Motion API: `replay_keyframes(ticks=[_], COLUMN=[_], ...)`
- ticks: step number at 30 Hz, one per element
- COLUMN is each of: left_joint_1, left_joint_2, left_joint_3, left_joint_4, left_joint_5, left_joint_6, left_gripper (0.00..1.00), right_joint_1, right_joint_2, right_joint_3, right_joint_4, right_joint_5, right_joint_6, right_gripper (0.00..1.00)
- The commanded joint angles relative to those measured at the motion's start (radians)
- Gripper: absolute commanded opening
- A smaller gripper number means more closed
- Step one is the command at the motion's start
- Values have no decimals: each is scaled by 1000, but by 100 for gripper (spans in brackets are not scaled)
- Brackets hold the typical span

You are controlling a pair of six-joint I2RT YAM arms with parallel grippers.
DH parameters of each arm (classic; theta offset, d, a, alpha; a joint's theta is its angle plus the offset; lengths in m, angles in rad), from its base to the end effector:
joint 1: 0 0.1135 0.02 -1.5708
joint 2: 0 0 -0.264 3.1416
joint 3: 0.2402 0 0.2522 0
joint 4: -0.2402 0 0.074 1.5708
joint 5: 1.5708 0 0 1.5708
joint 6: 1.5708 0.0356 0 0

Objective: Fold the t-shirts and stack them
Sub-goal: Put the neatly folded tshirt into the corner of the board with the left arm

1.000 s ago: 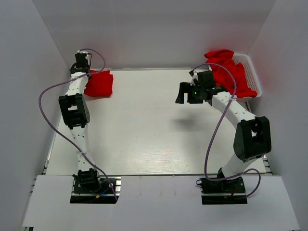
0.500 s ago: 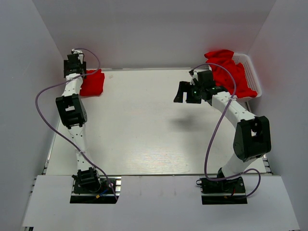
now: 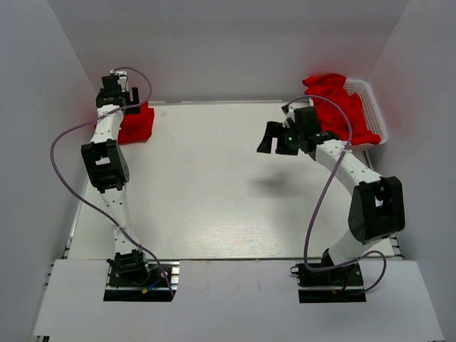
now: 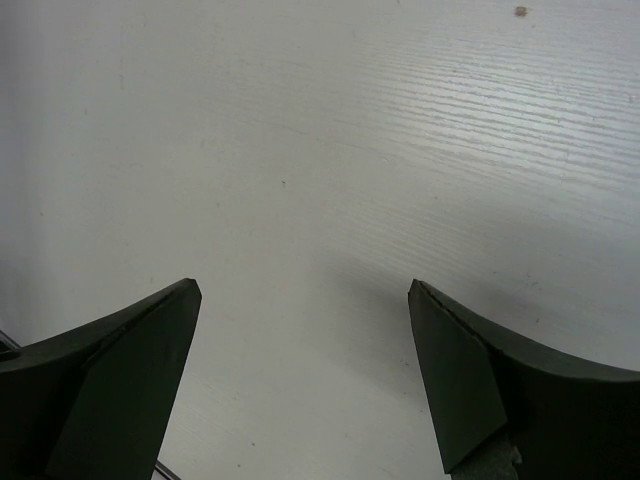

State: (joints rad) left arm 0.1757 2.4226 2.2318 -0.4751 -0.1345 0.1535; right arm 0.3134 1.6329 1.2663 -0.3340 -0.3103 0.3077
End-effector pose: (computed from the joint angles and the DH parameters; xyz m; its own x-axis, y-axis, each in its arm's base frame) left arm 0.5471 0.1020 0.2323 -0.6435 0.0397 -0.7645 -0.1808 0.9625 0.2021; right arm 0.3477 0.1241 0.2756 -0.7406 0.0632 -0.6689 -0.3057 0.8549 0.4191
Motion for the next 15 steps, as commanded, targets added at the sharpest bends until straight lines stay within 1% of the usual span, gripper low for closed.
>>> replay_keyframes(ticks=[1, 2, 3, 4, 6, 7, 8, 9, 10, 11, 12, 13, 14, 15], left_joint_1=[-28, -51, -65, -82, -143, -169, -226, -252, -280, -341, -376, -416, -456, -531], left_joint_2=[-218, -276, -307, -341, -475, -537, -604, -749, -822, -892, -957, -1058, -1095, -1123], left_joint_3=[-72, -140, -176, -252, -352, -491, -570, -651, -807, -883, -953, -1056, -1095, -1124], left_joint_4=[-125, -143, -143, -161, -160, -139, -85, -53, -24, 2, 44, 44, 33, -12], left_joint_5=[203, 231, 231, 231, 231, 214, 194, 194, 203, 203, 219, 184, 162, 133], left_joint_6=[-169, -196, -248, -274, -333, -347, -370, -394, -434, -459, -471, -506, -526, -551], left_gripper=[99, 99, 99, 99, 99, 99, 99, 99, 99, 99, 99, 99, 99, 99], right_joint_1=[-10, -11, -19, -20, -25, -23, -23, -23, -26, -23, -25, -27, -27, -23], right_joint_2=[-94, -116, -120, -122, -149, -159, -197, -212, -229, -292, -309, -350, -367, -416], right_joint_3=[-83, -114, -123, -137, -181, -194, -212, -269, -289, -309, -352, -390, -424, -438], right_joint_4=[76, 104, 102, 104, 130, 130, 124, 147, 148, 151, 151, 151, 147, 145], right_joint_5=[54, 56, 51, 45, 8, 7, 4, 16, 37, 51, 60, 101, 114, 122], right_joint_6=[68, 77, 90, 117, 126, 133, 142, 146, 154, 154, 156, 156, 156, 146], right_gripper=[90, 90, 90, 90, 90, 90, 90, 90, 90, 90, 90, 90, 90, 90])
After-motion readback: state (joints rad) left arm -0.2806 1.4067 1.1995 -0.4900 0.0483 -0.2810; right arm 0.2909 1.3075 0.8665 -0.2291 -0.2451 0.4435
